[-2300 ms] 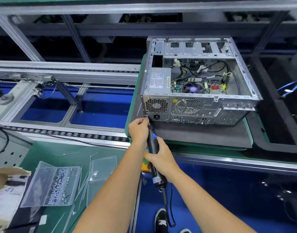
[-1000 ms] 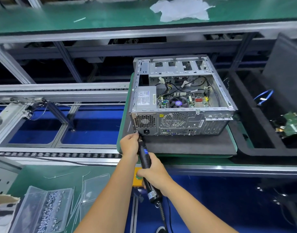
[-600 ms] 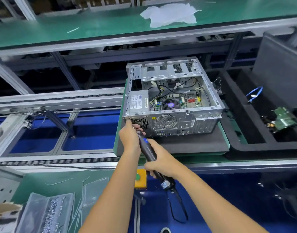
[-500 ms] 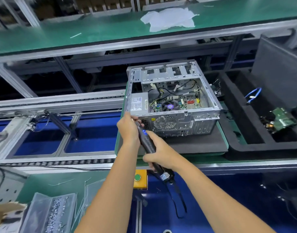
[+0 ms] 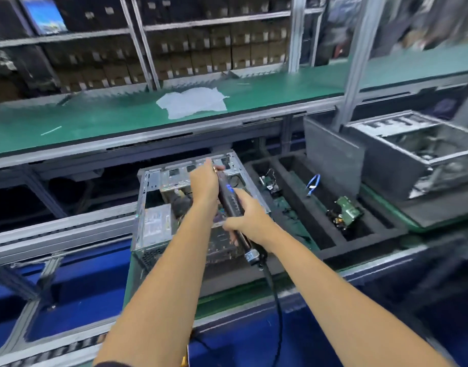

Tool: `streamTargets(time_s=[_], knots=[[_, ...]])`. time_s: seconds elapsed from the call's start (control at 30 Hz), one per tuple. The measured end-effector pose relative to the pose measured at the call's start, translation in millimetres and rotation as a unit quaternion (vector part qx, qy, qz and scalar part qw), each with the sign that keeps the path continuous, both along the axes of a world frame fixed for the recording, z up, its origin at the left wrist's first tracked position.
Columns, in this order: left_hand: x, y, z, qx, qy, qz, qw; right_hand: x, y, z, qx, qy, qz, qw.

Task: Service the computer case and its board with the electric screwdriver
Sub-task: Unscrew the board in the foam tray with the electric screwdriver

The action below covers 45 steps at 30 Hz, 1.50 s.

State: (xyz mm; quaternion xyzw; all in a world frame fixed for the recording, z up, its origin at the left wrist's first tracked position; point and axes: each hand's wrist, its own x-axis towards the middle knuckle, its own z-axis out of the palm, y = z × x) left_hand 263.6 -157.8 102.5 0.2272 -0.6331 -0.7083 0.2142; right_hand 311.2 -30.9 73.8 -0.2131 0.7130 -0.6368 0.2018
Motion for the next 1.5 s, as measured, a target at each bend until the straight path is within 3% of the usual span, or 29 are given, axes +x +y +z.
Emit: streamTargets(time_s=[0.17,0.33,0.5,0.63,0.83,0.9,1.0,1.07,1.17,1.5], knots=[[-56,87,-4,-0.051,-0.02,-0.061,0.997,-49,76,1,0.034,0.038,-0.11,0.993],[-108,150,-44,-0.04,-0.053,-0.104,0.992,-110,147,-24,0.038,0.004,-0.145,0.989],[-165,176,-99,-0.154,-0.154,-0.122,0.968,-173,193,-56,0.052,-0.031,-0.146,0.987],[-192,177,-149,-0.253,-0.26,-0.166,0.917,-207,207,-88,0.085,-0.068,-0.132,0.985],[-207,187,-210,-0.325,-0.359,-0.21,0.849,-236,209,-128,0.151,-0.104,-0.09,0.979],[-215,192,-220,-0.391,-0.379,-0.259,0.798,-245,208,-136,0.153,-0.12,-0.087,0.977],[-223,201,-234,-0.481,-0.407,-0.348,0.694,-258,204,-145,0.168,-0.142,-0.097,0.971],[-223,205,-247,-0.511,-0.426,-0.37,0.648,-265,203,-149,0.166,-0.153,-0.096,0.969],[-219,208,-266,-0.538,-0.433,-0.363,0.626,-272,201,-152,0.158,-0.158,-0.094,0.97],[-220,203,-277,-0.6,-0.391,-0.347,0.606,-285,192,-157,0.136,-0.162,-0.081,0.974]])
